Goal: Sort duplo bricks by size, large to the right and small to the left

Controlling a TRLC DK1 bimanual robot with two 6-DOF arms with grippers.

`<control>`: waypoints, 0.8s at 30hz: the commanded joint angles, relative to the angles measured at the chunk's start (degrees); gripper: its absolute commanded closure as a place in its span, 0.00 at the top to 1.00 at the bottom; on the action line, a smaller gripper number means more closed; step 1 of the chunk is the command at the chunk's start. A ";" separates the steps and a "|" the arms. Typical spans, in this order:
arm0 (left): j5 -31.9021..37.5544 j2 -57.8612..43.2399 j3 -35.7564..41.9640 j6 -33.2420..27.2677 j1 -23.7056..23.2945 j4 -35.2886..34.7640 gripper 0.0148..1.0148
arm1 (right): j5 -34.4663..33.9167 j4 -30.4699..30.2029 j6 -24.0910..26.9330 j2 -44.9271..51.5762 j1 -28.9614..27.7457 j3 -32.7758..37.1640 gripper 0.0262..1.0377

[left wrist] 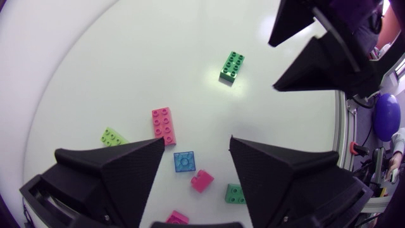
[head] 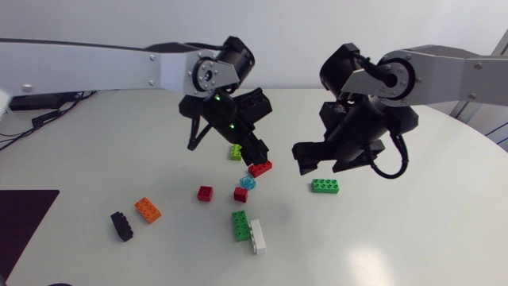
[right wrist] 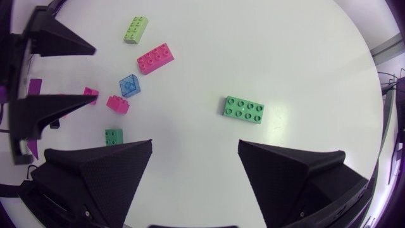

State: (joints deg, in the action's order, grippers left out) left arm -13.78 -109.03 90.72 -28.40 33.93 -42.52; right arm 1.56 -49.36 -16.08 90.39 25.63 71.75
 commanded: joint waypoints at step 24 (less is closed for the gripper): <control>2.97 37.93 -35.87 5.46 -26.37 9.39 0.97 | -1.65 -18.49 -11.08 61.84 10.23 77.32 0.93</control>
State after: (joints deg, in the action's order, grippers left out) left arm -10.31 -72.40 57.41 -21.91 8.67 -33.43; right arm 0.60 -64.71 -24.93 147.02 36.14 143.00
